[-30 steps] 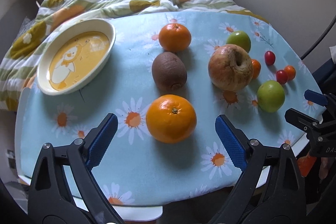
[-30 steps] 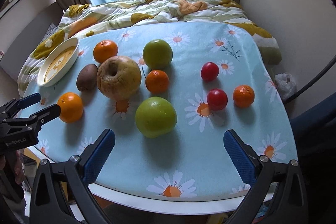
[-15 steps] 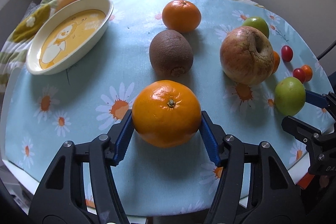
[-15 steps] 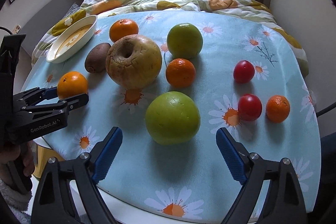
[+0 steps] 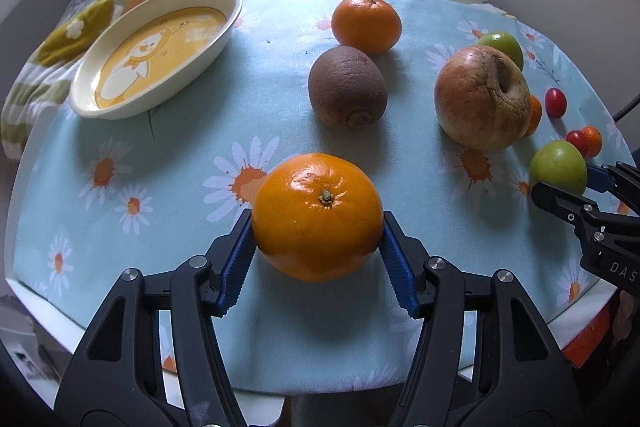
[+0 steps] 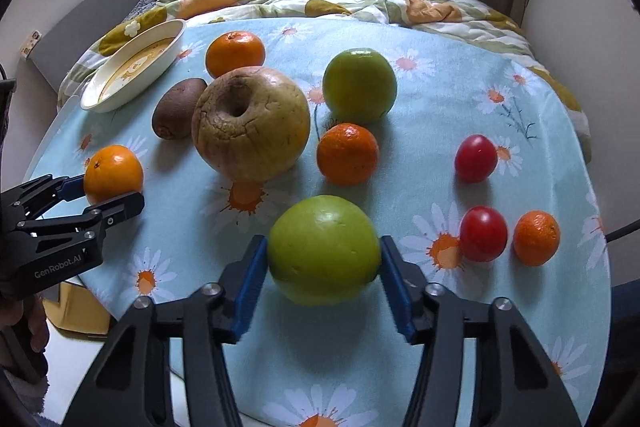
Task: Organize fruits
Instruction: 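Carry the orange into the duck bowl and open the left tool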
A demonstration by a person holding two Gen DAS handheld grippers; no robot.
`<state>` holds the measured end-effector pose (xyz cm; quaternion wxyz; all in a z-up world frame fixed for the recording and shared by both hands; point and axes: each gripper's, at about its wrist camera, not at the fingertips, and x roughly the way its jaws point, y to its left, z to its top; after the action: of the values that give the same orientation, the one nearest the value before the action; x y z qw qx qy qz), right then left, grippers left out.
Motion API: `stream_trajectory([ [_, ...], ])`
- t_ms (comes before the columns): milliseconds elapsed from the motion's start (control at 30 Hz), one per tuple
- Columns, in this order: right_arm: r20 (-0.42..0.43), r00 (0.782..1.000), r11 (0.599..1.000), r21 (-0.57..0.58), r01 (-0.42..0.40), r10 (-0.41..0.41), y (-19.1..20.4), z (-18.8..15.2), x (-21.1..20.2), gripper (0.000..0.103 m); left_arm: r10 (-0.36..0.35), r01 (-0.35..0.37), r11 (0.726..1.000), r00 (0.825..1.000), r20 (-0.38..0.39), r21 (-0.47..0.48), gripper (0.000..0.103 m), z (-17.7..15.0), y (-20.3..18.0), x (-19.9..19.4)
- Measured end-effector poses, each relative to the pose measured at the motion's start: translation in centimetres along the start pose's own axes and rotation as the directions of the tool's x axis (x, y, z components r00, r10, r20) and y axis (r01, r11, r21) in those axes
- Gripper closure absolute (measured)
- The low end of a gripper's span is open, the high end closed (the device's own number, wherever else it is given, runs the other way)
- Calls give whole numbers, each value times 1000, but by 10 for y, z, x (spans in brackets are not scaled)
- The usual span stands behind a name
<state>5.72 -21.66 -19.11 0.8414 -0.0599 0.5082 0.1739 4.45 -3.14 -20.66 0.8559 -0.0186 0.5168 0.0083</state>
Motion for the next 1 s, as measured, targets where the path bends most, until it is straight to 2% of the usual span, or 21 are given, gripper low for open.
stream_trajectory([
  [267,19,999,999,-14,-32,33,-1,1,-14,53,3,-2,1000,999,34,-24,37,0,1,-21],
  [567,61,996,996,-72,-56,61,6,18,-40,53,8,-2,998,995,96,-63,37,15,5,-57],
  [800,99,992,993,-102,-63,73,25,47,-52,53,13,-1,997,988,153,-80,37,40,31,-77],
  [1000,128,989,993,-103,-57,70,52,78,-51,53,8,5,998,984,181,-69,37,68,67,-79],
])
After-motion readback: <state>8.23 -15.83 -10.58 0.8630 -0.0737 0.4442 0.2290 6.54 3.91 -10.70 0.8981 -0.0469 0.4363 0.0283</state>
